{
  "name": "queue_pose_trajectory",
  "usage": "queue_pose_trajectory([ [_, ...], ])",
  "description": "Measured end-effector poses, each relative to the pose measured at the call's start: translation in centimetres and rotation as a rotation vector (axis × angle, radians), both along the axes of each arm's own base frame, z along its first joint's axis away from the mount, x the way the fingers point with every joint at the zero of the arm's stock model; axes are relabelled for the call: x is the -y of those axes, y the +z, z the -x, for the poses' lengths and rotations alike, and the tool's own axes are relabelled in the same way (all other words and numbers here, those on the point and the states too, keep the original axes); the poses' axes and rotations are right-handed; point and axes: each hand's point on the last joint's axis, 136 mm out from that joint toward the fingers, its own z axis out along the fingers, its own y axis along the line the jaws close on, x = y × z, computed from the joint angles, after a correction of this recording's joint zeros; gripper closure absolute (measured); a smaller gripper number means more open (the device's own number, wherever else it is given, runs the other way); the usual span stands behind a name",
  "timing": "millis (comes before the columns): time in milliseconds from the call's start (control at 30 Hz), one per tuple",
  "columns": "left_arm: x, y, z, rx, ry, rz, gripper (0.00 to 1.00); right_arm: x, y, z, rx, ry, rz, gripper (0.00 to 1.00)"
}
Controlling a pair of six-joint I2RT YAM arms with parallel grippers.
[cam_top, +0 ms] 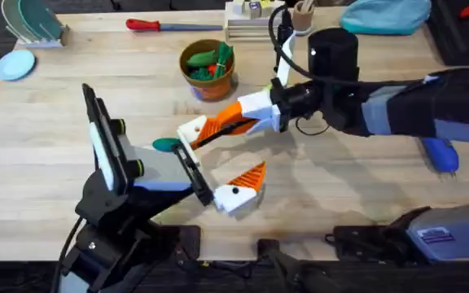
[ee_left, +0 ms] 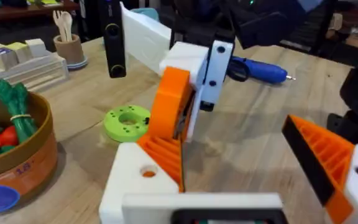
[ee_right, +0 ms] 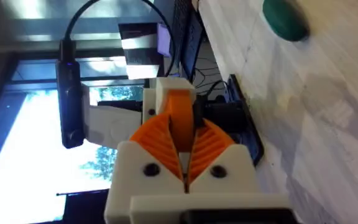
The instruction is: Pick up the gripper from the table and insert it into the empty holder that is missing its gripper. Then pick up a screw, insert it into the mounting hole, and use the screwdriver to tighten it. Finally, clean up the table by picking up the vegetable and placing it into the bucket.
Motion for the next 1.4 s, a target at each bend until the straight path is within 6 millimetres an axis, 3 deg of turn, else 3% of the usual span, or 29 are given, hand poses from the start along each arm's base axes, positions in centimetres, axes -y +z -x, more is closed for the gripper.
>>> queue_pose_trajectory([
  [933, -1.2, -0.2, -1.7, -0.033, 0.116, 0.01, 0.007, -2.3, -0.4, -1.4, 0.046, -0.079, 0.048, 0.992],
  [967, -1.2, -0.2, -1.7, -0.033, 0.118, 0.009, 0.007, -2.3, -0.5, -1.4, 0.043, -0.082, 0.051, 0.977],
  [1067, -1.2, -0.2, -1.7, -0.029, 0.117, 0.007, 0.007, -2.4, -0.6, -1.4, 0.041, -0.084, 0.056, 0.752],
  [1133, -1.1, -0.2, -1.6, -0.022, 0.109, 0.004, 0.007, -2.4, -0.7, -1.3, 0.033, -0.081, 0.06, 0.662],
  [1400, -0.5, -0.1, -0.8, -0.001, 0.052, -0.005, 0.007, -2.3, -1.2, -0.6, 0.007, -0.042, 0.058, 0.451],
])
